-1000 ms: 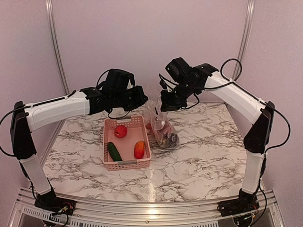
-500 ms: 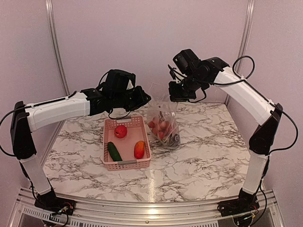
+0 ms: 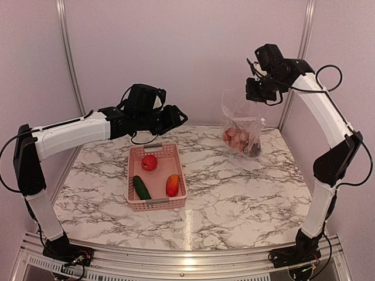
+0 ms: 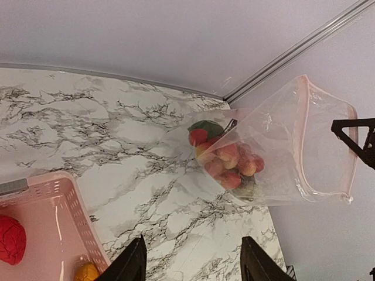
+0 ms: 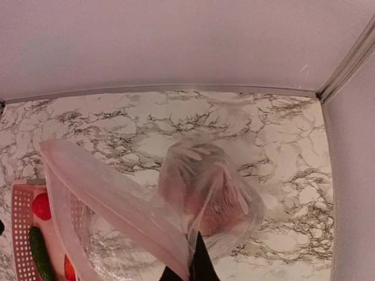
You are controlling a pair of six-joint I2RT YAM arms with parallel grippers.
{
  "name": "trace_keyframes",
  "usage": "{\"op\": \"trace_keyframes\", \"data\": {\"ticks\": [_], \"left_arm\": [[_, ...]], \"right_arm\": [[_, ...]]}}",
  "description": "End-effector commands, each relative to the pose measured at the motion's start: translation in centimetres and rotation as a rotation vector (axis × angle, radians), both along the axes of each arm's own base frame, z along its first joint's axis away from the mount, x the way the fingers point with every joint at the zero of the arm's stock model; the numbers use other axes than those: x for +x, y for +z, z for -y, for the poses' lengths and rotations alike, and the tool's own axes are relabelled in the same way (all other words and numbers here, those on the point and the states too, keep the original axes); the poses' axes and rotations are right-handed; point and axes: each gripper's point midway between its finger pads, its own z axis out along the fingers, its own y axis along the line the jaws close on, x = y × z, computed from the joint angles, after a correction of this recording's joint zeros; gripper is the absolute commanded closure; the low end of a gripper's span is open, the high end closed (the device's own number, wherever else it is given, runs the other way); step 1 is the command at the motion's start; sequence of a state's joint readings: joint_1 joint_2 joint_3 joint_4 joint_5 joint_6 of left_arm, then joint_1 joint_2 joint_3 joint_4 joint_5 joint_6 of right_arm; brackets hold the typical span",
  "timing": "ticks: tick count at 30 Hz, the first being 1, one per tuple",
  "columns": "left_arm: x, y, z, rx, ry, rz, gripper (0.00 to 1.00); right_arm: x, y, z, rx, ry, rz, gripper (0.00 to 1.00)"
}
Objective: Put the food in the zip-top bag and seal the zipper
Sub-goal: Adjust the zipper food storage bag at the center of the board.
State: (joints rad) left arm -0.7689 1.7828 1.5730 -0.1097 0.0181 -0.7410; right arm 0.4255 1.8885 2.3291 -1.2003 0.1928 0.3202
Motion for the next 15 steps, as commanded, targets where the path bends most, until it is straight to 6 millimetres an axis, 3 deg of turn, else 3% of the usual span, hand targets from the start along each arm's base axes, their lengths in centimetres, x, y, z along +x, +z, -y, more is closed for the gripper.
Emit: {"op": "trace_keyframes", "data": {"ticks": [1, 9, 11, 13, 14, 15], "left_arm": [[-0.7, -0.7, -2.1, 0.053, -0.002, -0.013, 0.43], [-1.2, -2.9, -4.5, 0.190, -0.010, -0.021, 0.42], [-1.5, -2.9, -4.9, 0.209, -0.023, -0.001, 0.42], [-2.2, -1.7, -4.2, 0.195, -0.097, 0.061, 0.42], [-2.5, -0.8, -4.1, 0.186, -0.120, 0.096, 0.31], [-2.8, 0.6, -4.2, 0.175, -0.132, 0.138, 0.05]], "right_arm": [[-1.3, -2.6, -3.3, 0.001, 0.098, -0.045, 1.00], [-3.6, -8.5, -10.0, 0.015, 0.261, -0.171, 1.00], [-3.8, -9.7, -10.9, 0.017, 0.282, -0.202, 1.00], [-4.2, -10.2, -11.4, 0.022, 0.295, -0.215, 1.00], [-4.4, -10.3, -11.6, 0.031, 0.301, -0.221, 1.00], [-4.6, -10.4, -11.7, 0.038, 0.303, -0.226, 1.00]]}}
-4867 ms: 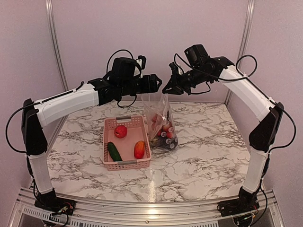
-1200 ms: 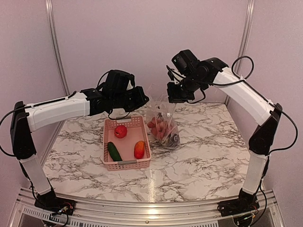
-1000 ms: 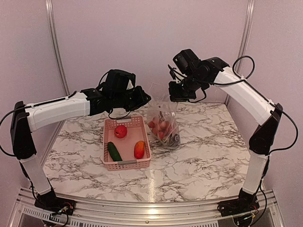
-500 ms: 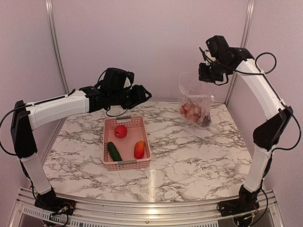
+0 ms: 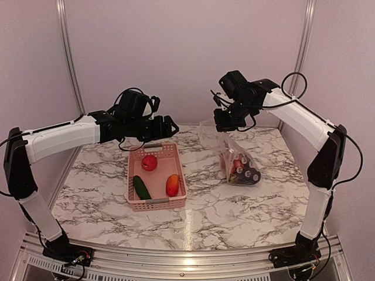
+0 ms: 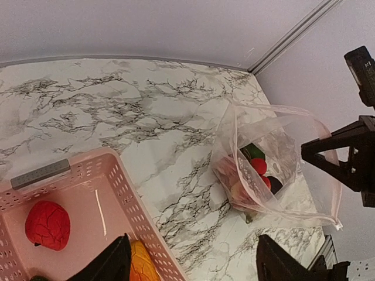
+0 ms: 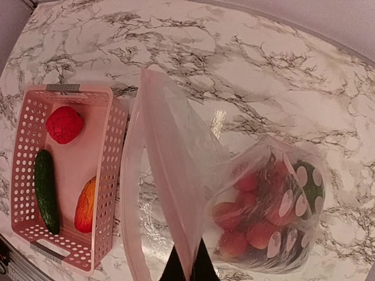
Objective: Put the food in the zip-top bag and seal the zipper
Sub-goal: Adjust the zipper food storage bag at the center of the board, then pick up the fake fruit from the bin.
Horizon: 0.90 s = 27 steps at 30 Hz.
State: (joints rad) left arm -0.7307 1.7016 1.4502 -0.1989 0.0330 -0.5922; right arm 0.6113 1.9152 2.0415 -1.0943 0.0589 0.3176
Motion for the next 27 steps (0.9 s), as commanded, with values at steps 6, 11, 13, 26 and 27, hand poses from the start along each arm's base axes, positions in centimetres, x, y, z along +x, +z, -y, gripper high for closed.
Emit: {"op": "trace_keyframes", "data": {"ticks": [6, 11, 13, 26, 27], "left_arm": [[-1.2, 6.0, -3.3, 0.086, -0.042, 0.201, 0.01], [-1.5, 5.4, -2.8, 0.076, -0.083, 0.205, 0.01], [-1.4, 6.0, -2.8, 0.058, -0.068, 0.209, 0.01], [0.6, 1.6, -11.1, 0.403, 0.344, 0.104, 0.01], [0.8, 0.8, -11.1, 0.414, 0.341, 0.090, 0.01]], "right_arm": [[-0.6, 0.4, -1.5, 0.071, 0.039, 0.000, 1.00], [-0.8, 0.4, -2.4, 0.106, 0.067, -0.016, 1.00], [-0.9, 0.6, -2.7, 0.120, 0.076, -0.017, 1.00], [-1.3, 1.1, -2.6, 0.129, 0.096, -0.009, 1.00], [-1.4, 1.0, -2.7, 0.132, 0.098, -0.011, 1.00]]}}
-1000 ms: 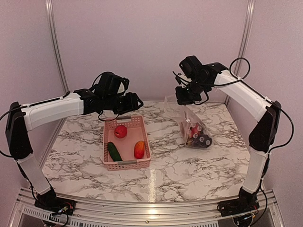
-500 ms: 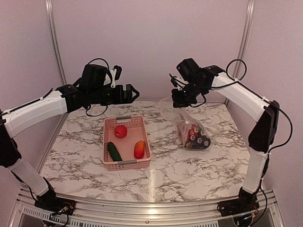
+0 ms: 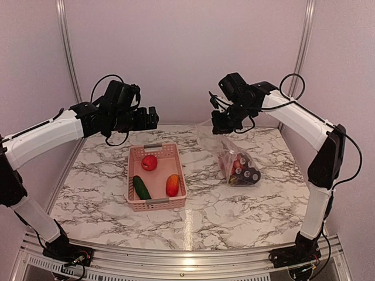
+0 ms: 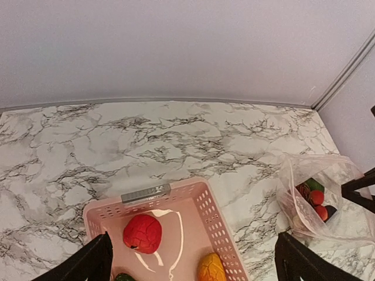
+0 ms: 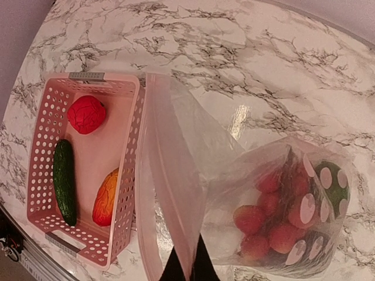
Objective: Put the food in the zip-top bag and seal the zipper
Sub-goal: Pick up the fake fruit from the bin.
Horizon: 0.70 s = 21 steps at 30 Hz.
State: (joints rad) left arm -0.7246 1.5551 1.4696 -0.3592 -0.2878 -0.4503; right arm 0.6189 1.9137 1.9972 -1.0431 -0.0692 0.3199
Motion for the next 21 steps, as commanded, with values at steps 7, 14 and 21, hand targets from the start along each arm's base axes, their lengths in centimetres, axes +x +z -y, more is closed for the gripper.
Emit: {"op": "trace_keyframes", "data": {"ticks": [7, 14, 21], "left_arm": [[1.3, -10.0, -2.1, 0.141, 0.078, -0.210, 0.15], [1.3, -14.2, -0.8, 0.235, 0.006, -0.328, 0.23], [2.7, -17.2, -1.5, 0.447, -0.054, -0.387, 0.23]], "right_arm": [[-0.5, 1.8, -0.5, 0.054, 0.031, 0.040, 1.00], [-0.9, 1.8, -0.5, 0.069, 0.039, 0.037, 1.00], [-1.2, 2.0, -0.5, 0.073, 0.047, 0.034, 1.00]]}}
